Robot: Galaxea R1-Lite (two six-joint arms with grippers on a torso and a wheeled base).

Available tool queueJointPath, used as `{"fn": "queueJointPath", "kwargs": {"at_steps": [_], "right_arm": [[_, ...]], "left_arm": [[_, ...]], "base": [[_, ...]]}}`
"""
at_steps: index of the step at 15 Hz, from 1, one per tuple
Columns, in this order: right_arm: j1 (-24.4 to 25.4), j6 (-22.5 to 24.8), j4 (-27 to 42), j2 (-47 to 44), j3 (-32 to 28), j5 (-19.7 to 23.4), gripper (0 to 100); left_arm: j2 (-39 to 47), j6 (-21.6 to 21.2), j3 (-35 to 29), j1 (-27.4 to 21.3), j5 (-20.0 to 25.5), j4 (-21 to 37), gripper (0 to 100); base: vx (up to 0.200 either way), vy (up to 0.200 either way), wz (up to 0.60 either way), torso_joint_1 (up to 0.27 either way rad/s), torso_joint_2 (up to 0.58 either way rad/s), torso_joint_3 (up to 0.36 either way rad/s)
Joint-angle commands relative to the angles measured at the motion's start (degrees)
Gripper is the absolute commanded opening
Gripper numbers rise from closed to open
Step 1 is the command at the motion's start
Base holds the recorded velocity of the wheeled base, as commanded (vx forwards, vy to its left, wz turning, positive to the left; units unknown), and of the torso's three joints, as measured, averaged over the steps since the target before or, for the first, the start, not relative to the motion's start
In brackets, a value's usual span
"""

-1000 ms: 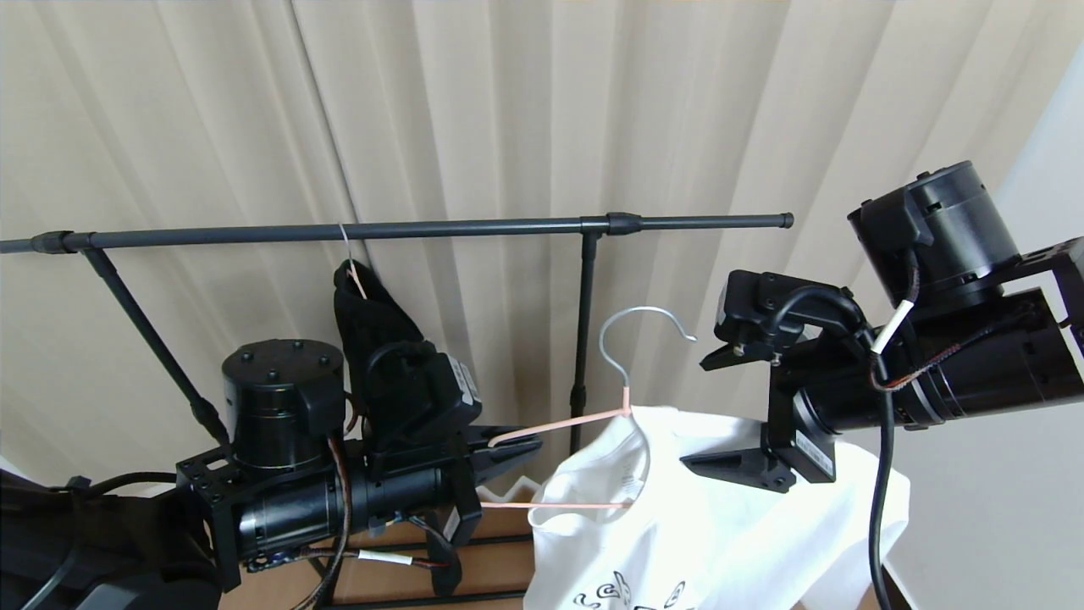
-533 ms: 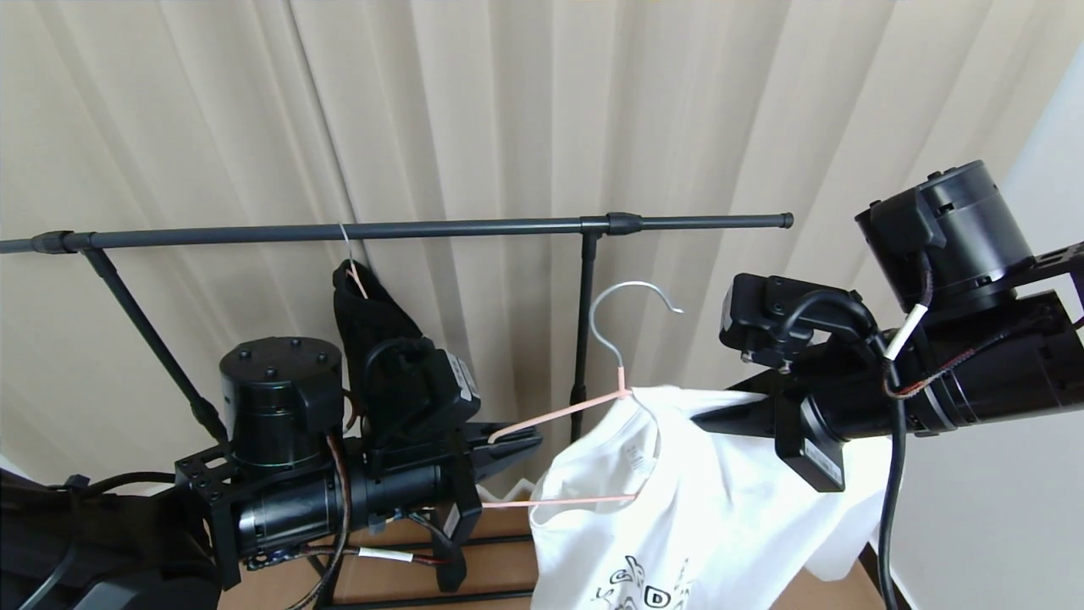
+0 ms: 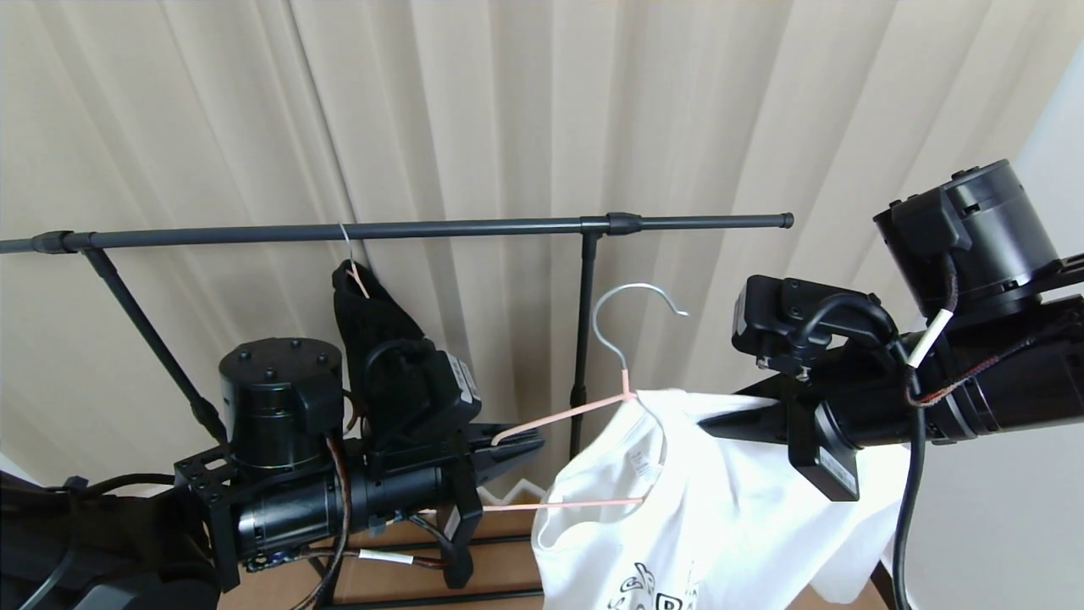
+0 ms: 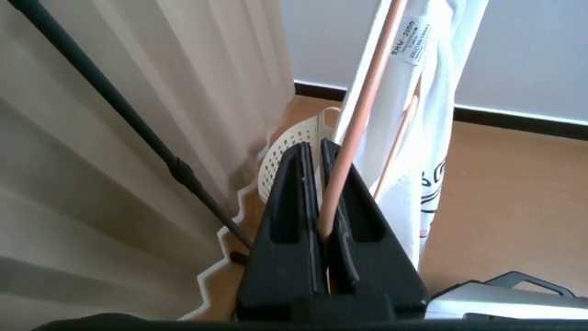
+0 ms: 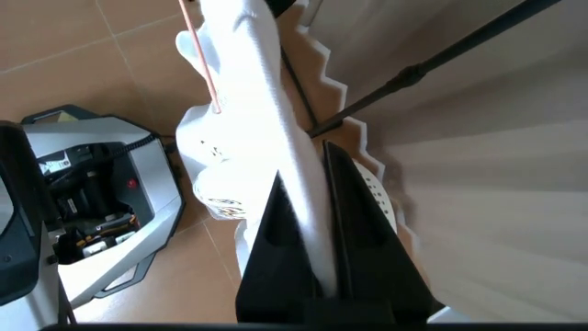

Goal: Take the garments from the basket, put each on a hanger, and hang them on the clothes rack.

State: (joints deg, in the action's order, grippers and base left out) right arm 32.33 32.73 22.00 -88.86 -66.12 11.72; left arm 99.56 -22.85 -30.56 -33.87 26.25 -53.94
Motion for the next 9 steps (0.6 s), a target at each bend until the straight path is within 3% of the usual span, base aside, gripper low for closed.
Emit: {"fn": "queueJointPath", "kwargs": {"at_steps": [1,4,9], "right_arm": [[0.5,0.1,-0.2,1.4,1.5,0.1,0],[0.5,0.1,-0.2,2.6,2.9,0.1,0],[0.5,0.1,-0.4,5.0,6.1,-0.3,0]], "left_arm": [[0.1,0.0,-0.1,0.0,-0.1,0.0,100],[0.0,1.8,0.0,-0.1,-0.1,-0.8,100],[-0.7,10.6,4.8,1.7,-0.1,-12.7,100]], "base": [[0.0,0.0,0.0,0.0,0.0,0.0],[0.0,0.0,0.0,0.0,0.0,0.0],[0.0,0.0,0.0,0.0,0.0,0.0]]}}
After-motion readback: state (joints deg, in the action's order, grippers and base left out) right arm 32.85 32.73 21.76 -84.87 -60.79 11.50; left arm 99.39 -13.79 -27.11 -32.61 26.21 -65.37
